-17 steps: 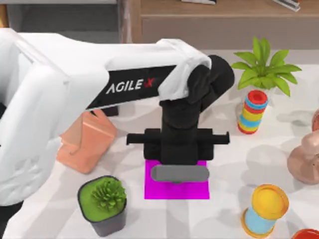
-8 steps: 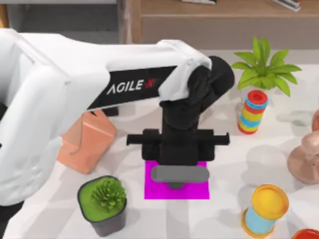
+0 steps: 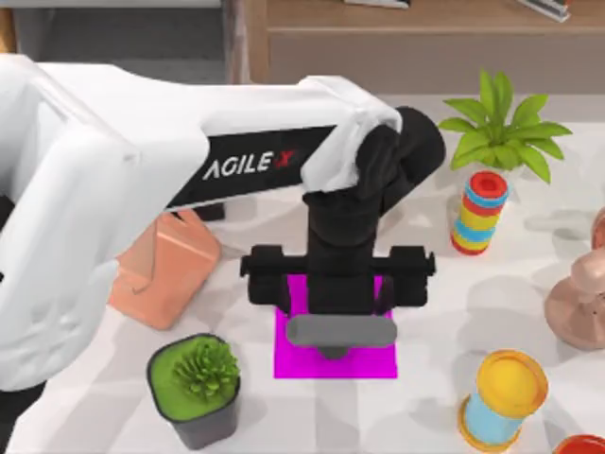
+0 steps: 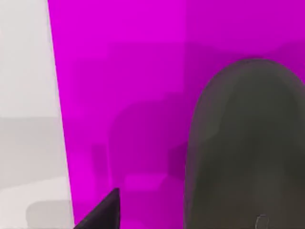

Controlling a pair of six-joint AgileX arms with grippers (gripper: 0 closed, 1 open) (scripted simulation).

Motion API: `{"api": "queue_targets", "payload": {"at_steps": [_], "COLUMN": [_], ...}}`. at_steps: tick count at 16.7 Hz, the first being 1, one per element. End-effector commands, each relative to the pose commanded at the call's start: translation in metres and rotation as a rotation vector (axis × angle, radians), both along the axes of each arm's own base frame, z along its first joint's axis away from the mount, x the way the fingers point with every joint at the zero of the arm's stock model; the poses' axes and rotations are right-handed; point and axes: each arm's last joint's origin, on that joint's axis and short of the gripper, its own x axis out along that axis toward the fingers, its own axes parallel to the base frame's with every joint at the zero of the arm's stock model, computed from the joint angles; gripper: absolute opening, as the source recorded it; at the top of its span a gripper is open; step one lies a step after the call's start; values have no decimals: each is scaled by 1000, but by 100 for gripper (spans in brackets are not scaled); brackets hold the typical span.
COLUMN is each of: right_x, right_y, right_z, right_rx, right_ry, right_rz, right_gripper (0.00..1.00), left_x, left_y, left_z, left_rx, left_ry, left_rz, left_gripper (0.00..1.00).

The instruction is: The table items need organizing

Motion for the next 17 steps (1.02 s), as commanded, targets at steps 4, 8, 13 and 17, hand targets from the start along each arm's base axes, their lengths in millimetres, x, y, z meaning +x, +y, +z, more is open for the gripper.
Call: {"api": "queue_targets", "payload": {"at_steps": [4, 8, 13, 17], "right_x": [0, 0, 0, 0], "right_y": [0, 0, 0, 0], "right_z": [0, 0, 0, 0], "right_rx": [0, 0, 0, 0], "right_ry": [0, 0, 0, 0], "right_rz": [0, 0, 0, 0], "right_gripper": [100, 100, 100, 100], "left_x": [0, -7, -10, -1], "left_y": [0, -2, 34, 113], "left_z": [0, 18, 98, 140], "left_rx": [0, -31, -191, -285], "left_ry": [0, -49, -212, -273], "left_rz": [2, 40, 334, 801], "left_gripper": [100, 100, 100, 100]}}
